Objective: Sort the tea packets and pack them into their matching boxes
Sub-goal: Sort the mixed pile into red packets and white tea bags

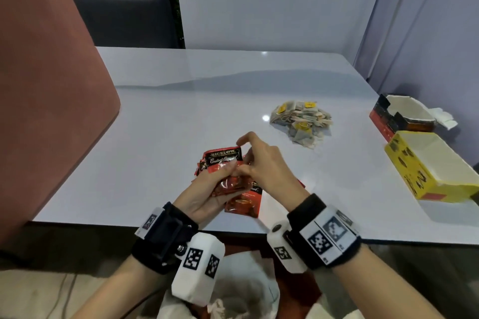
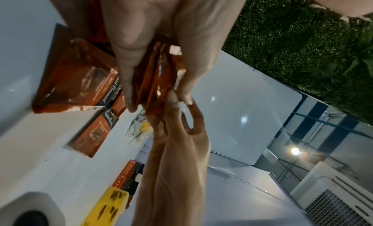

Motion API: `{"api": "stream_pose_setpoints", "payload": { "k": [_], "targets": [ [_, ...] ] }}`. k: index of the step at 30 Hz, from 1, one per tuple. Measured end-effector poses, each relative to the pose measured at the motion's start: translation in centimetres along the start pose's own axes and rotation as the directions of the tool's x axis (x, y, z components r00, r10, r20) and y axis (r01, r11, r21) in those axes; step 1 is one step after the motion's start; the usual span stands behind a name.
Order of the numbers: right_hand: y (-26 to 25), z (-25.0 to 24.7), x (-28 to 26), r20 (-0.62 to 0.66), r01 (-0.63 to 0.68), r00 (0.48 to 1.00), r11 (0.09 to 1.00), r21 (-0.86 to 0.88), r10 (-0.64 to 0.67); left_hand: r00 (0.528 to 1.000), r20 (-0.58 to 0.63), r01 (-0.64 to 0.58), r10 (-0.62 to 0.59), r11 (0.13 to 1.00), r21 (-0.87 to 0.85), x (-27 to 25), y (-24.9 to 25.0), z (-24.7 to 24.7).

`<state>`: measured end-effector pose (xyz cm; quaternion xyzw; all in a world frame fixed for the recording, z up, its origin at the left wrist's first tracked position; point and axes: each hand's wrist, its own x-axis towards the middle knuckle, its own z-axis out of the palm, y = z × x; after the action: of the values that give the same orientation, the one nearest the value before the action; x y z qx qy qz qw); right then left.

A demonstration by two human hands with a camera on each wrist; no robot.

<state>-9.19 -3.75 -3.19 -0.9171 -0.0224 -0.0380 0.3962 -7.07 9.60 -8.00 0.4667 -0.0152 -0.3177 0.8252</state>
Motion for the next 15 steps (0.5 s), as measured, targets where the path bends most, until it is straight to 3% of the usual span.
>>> {"api": "stream_pose_setpoints", "payload": {
  "k": [3,5,9,11,15],
  "targets": [
    [-0.2,0.0,0.0,-0.023,0.001,1.000,1.000,-0.018,-0.001,0.998,-0.059,-0.019,0.020,1.000,0.007,-0.1,0.6,-0.5],
    [0.2,-0.6,-0.4,-0.055,-0.015,0.998,0.992,-0.125,0.008,0.994,-0.099,-0.051,0.048,0.998,-0.029,-0.3,1.3,-1.3],
    [1.2,0.8,-1.8,0.092,-0.179,0.965,0.869,-0.461,0.248,0.987,-0.121,-0.104,0.102,0.995,-0.011,-0.8,2.1,-2.2],
    [1.4,2.5,-2.4,0.122,-0.219,0.938,0.828,-0.517,0.324,0.987,-0.122,-0.106,0.103,0.994,-0.012,-0.8,1.9,-2.1],
    [1.7,4.2,-2.4,0.082,-0.222,0.945,0.808,-0.546,0.315,0.993,-0.098,-0.069,0.062,0.995,-0.070,-0.7,1.5,-2.2]
  ]
}}
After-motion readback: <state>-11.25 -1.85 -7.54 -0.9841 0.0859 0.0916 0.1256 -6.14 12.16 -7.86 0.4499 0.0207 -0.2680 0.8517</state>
